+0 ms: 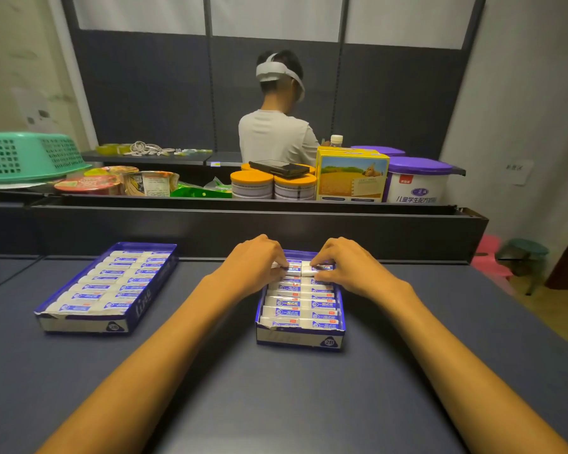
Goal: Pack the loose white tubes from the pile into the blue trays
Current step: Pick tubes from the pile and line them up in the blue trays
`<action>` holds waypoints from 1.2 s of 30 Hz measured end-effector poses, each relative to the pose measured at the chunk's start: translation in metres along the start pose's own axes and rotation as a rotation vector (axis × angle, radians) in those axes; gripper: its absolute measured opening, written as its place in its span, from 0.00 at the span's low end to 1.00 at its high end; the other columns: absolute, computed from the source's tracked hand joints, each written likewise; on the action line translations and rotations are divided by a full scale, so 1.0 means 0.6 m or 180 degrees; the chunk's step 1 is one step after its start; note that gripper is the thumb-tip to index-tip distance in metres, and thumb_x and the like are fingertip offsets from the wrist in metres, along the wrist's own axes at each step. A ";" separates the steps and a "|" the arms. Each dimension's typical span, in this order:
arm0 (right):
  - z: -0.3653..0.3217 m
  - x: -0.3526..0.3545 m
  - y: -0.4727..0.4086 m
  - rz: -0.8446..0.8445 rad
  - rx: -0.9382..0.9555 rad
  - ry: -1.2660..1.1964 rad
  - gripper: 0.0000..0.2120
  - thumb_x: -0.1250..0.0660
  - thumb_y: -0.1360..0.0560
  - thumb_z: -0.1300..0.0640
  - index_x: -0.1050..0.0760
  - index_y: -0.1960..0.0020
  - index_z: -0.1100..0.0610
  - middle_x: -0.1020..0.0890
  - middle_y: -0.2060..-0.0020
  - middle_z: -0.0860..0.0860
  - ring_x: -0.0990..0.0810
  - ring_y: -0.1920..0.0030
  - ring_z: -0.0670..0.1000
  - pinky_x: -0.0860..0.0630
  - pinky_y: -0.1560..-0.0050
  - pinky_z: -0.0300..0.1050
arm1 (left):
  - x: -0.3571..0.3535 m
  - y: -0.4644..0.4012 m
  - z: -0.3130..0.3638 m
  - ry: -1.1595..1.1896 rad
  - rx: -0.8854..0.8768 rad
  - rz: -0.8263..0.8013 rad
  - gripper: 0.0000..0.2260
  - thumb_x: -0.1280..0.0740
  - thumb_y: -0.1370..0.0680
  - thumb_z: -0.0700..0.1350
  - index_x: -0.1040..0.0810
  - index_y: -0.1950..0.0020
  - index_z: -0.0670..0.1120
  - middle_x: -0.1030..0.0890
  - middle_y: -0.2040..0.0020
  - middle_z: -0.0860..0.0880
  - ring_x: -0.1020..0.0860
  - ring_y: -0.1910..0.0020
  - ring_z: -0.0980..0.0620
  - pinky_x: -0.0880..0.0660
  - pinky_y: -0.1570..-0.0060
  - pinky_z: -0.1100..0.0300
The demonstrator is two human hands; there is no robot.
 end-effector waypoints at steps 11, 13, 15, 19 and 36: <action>0.000 -0.005 0.002 -0.0027 0.0039 -0.0265 0.17 0.29 0.26 0.51 0.22 0.38 0.53 0.22 0.41 0.50 0.24 0.42 0.48 0.23 0.47 0.42 | -0.005 -0.001 0.001 0.0014 -0.0002 -0.0022 0.14 0.33 0.22 0.51 0.20 0.38 0.50 0.22 0.38 0.52 0.28 0.38 0.54 0.29 0.50 0.61; 0.003 -0.006 0.001 -0.0012 0.0012 -0.0334 0.17 0.29 0.26 0.52 0.21 0.39 0.53 0.22 0.42 0.50 0.24 0.43 0.48 0.23 0.48 0.42 | -0.005 -0.002 0.001 0.0010 -0.0017 -0.0030 0.14 0.33 0.22 0.51 0.20 0.38 0.50 0.22 0.38 0.52 0.28 0.38 0.54 0.30 0.50 0.62; 0.005 -0.007 0.001 -0.0008 -0.0026 -0.0419 0.16 0.28 0.26 0.53 0.21 0.40 0.54 0.22 0.42 0.50 0.24 0.43 0.48 0.23 0.47 0.43 | -0.006 -0.002 0.002 0.0003 -0.0031 -0.0036 0.14 0.33 0.22 0.51 0.20 0.38 0.49 0.22 0.37 0.52 0.28 0.38 0.54 0.29 0.50 0.61; 0.009 -0.009 0.000 0.0008 -0.0074 -0.0582 0.15 0.27 0.27 0.53 0.20 0.41 0.54 0.22 0.43 0.50 0.24 0.43 0.47 0.22 0.47 0.43 | -0.007 -0.001 0.002 0.0006 -0.0026 -0.0040 0.14 0.33 0.22 0.51 0.20 0.38 0.50 0.23 0.37 0.52 0.28 0.38 0.54 0.29 0.50 0.61; -0.022 0.069 0.039 0.0712 0.0106 -0.0581 0.17 0.32 0.24 0.50 0.27 0.36 0.50 0.24 0.39 0.47 0.27 0.40 0.45 0.26 0.42 0.44 | 0.082 0.101 -0.078 0.0191 0.0915 0.0501 0.24 0.34 0.22 0.53 0.32 0.27 0.50 0.26 0.33 0.50 0.30 0.34 0.52 0.29 0.39 0.54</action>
Point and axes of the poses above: each hand's wrist, its own y-axis away from the middle knuckle, its own x-axis out of the back of the hand, z = x × y, the point moved 10 cm from there along -y, towards the middle knuckle
